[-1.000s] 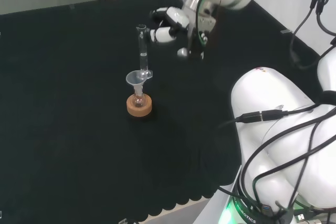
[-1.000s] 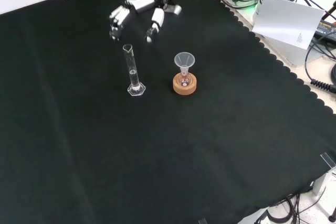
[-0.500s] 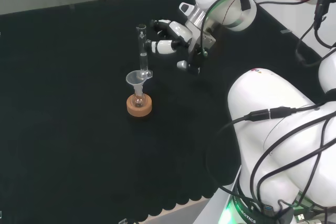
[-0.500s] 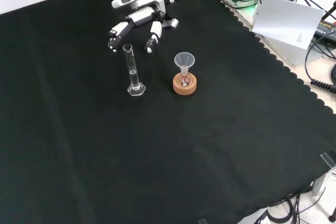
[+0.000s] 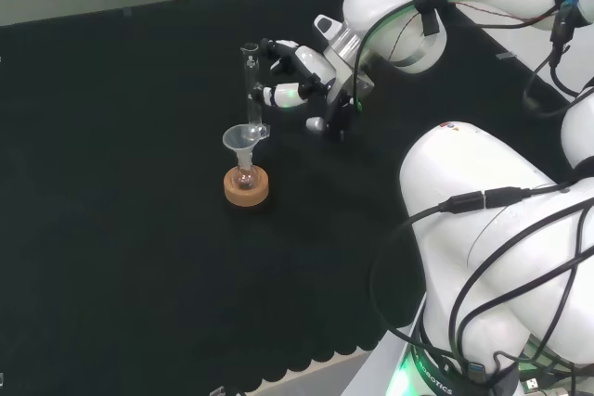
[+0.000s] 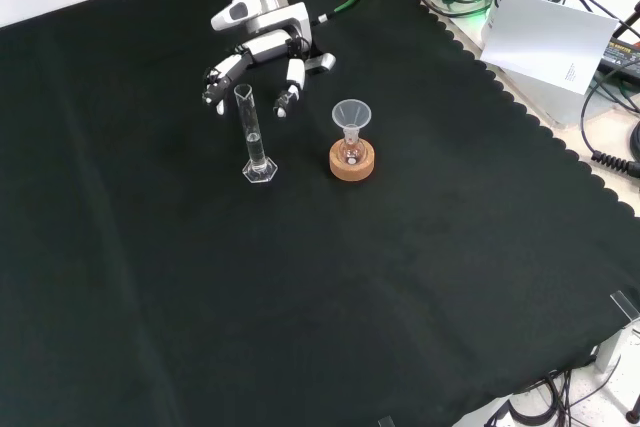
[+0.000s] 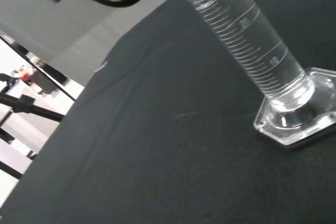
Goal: Pick up the graduated cylinder.
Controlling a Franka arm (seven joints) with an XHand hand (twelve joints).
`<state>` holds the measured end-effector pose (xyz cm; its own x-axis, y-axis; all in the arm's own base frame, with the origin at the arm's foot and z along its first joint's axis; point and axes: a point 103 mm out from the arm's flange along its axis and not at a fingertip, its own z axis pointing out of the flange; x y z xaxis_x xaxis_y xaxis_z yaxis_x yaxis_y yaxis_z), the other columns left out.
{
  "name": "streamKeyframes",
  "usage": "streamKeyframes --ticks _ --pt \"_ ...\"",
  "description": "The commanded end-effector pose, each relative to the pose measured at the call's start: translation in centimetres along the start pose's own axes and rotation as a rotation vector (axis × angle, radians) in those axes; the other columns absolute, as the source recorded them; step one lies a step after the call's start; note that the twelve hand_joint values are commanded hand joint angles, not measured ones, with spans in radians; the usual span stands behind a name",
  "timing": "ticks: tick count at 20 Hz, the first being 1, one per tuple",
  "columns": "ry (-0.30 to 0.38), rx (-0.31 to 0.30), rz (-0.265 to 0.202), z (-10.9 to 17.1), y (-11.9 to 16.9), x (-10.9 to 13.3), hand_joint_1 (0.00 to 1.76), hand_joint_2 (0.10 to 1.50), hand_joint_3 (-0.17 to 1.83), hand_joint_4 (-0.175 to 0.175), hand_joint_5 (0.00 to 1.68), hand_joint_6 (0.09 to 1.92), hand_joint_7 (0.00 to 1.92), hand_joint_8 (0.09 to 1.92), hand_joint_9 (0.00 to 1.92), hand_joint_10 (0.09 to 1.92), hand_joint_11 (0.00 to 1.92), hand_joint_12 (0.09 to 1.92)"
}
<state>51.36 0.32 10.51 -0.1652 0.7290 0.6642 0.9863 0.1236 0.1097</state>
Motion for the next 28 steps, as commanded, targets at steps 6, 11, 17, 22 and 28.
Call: streamKeyframes --ticks 6,11,17,22,28 --pt "0.138 -0.028 -0.044 2.1 1.0 -0.4 0.98 0.63 0.56 -0.083 0.47 0.09 0.40 0.71 0.60 0.61 0.29 1.34" --pt "0.169 -0.033 -0.047 2.5 1.2 -0.5 0.99 0.62 0.58 -0.065 0.48 0.09 0.42 0.70 0.61 0.60 0.32 1.33" --pt "0.211 -0.025 -0.031 2.8 1.2 -0.8 1.01 0.60 0.62 -0.054 0.56 0.09 0.50 0.67 0.71 0.57 0.39 1.31" --pt "0.229 -0.023 -0.032 2.9 1.4 -0.9 1.03 0.60 0.63 -0.039 0.61 0.12 0.57 0.65 0.75 0.54 0.42 1.29" --pt "0.239 -0.016 -0.036 3.1 1.7 -0.8 1.03 0.60 0.64 -0.030 0.62 0.15 0.61 0.62 0.76 0.51 0.42 1.29"
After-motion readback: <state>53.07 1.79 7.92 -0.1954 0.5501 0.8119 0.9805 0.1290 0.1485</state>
